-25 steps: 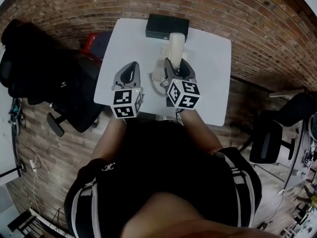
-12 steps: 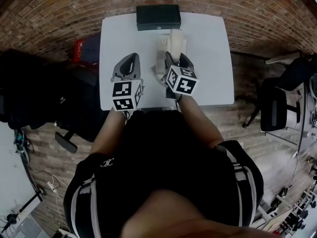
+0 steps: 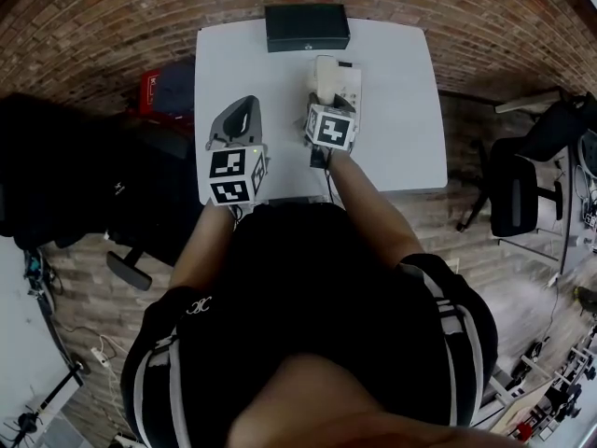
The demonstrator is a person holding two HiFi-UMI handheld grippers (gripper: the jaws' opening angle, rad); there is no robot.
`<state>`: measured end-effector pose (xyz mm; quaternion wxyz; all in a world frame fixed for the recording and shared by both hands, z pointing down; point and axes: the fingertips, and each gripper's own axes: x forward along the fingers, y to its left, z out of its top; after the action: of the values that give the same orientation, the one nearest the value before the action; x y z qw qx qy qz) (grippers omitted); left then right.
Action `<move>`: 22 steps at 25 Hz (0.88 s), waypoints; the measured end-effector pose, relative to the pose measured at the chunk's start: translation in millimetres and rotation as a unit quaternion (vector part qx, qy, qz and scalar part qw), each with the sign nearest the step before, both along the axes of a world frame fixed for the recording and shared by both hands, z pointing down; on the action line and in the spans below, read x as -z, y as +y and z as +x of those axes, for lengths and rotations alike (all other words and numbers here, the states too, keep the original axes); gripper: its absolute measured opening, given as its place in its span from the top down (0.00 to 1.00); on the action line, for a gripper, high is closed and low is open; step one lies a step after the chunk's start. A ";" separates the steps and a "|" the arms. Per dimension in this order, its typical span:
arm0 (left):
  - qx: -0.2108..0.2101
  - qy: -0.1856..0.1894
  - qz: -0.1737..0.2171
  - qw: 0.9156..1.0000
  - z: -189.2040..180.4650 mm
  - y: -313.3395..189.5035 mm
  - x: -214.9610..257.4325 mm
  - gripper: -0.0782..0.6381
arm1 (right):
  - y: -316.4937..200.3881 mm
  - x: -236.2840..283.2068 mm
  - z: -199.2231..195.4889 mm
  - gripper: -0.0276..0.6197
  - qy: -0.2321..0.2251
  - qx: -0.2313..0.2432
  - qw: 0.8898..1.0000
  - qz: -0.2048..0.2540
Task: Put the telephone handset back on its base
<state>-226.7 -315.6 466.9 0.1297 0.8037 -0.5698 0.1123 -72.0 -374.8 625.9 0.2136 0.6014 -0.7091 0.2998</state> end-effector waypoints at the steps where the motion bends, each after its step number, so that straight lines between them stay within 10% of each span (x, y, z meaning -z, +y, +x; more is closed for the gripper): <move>1: 0.001 0.000 -0.001 1.000 -0.3 0.1 -0.7 0.90 | -1.3 -6.0 0.6 0.64 0.009 0.002 1.000 -0.007; 22: 0.016 0.000 -0.013 1.000 -3.4 3.9 -7.5 0.90 | -15.8 -65.2 6.3 0.64 0.039 -0.018 0.995 -0.095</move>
<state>-230.1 -311.6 474.4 0.1413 0.7930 -0.5808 0.1177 -65.6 -390.6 691.0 0.2915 0.6028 -0.6575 0.3456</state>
